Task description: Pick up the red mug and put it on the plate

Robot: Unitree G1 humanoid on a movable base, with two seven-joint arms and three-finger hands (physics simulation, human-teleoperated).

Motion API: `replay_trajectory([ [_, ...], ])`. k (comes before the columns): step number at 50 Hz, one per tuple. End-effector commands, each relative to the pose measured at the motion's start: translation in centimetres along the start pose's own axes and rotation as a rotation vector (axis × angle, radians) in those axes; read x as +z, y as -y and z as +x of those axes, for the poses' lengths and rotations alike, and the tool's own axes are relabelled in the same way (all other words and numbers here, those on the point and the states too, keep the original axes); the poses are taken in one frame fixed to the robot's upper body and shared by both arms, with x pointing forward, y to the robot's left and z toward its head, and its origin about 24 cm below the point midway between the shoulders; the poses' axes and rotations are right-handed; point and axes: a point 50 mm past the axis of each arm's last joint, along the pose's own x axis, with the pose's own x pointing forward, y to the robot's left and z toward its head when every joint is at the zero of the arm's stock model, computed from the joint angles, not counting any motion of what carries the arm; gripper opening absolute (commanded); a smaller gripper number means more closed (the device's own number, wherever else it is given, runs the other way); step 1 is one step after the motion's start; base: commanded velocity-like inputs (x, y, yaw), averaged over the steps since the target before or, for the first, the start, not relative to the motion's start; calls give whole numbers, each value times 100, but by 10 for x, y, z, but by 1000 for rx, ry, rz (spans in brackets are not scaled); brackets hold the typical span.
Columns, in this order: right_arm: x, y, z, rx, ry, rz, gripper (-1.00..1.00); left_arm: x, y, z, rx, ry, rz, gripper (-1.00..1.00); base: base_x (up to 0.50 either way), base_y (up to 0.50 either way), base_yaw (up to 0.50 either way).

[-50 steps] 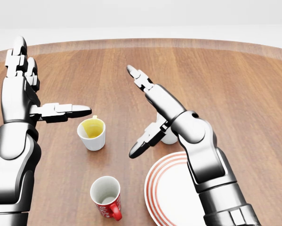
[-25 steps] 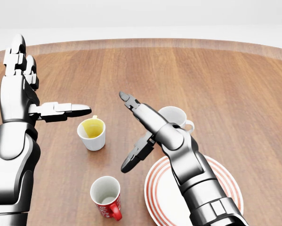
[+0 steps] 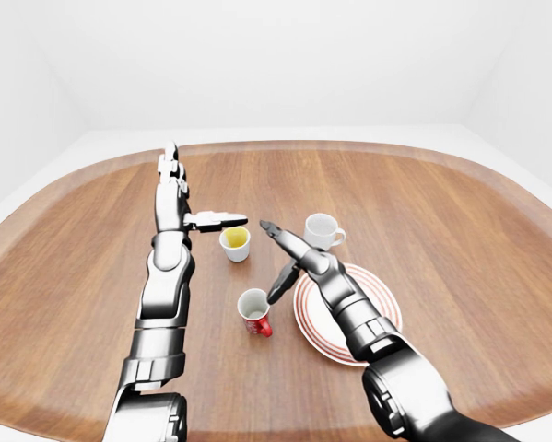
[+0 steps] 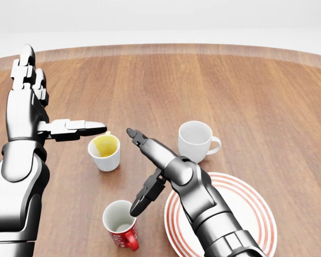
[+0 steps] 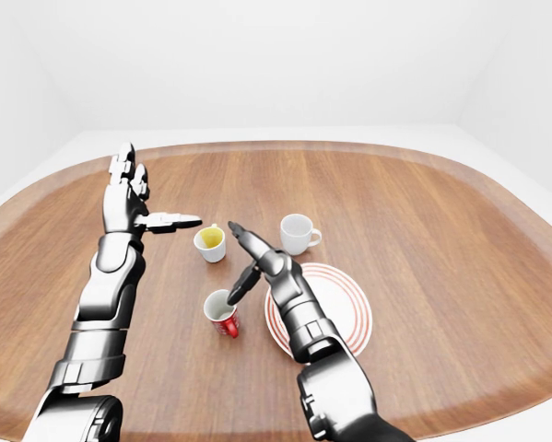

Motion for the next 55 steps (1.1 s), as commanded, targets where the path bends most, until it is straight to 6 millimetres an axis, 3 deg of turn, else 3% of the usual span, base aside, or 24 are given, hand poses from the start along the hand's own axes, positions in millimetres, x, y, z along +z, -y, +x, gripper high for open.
replay_trajectory([
  [1,-3,-15,5,41,-31,5,100,-3,0,0,0,-12,2,100,0,0,0],
  [12,-4,-22,7,60,-42,2,100,2,0,0,-1,8,0,100,0,0,0],
  [21,-18,-32,10,73,-120,6,100,4,1,-1,-3,17,0,100,0,0,0],
  [41,-30,-51,12,111,-208,16,100,3,-2,-1,-1,16,2,100,0,0,0],
  [55,-25,-61,14,136,-205,-3,100,3,-1,-1,-2,14,-2,100,0,0,0],
])
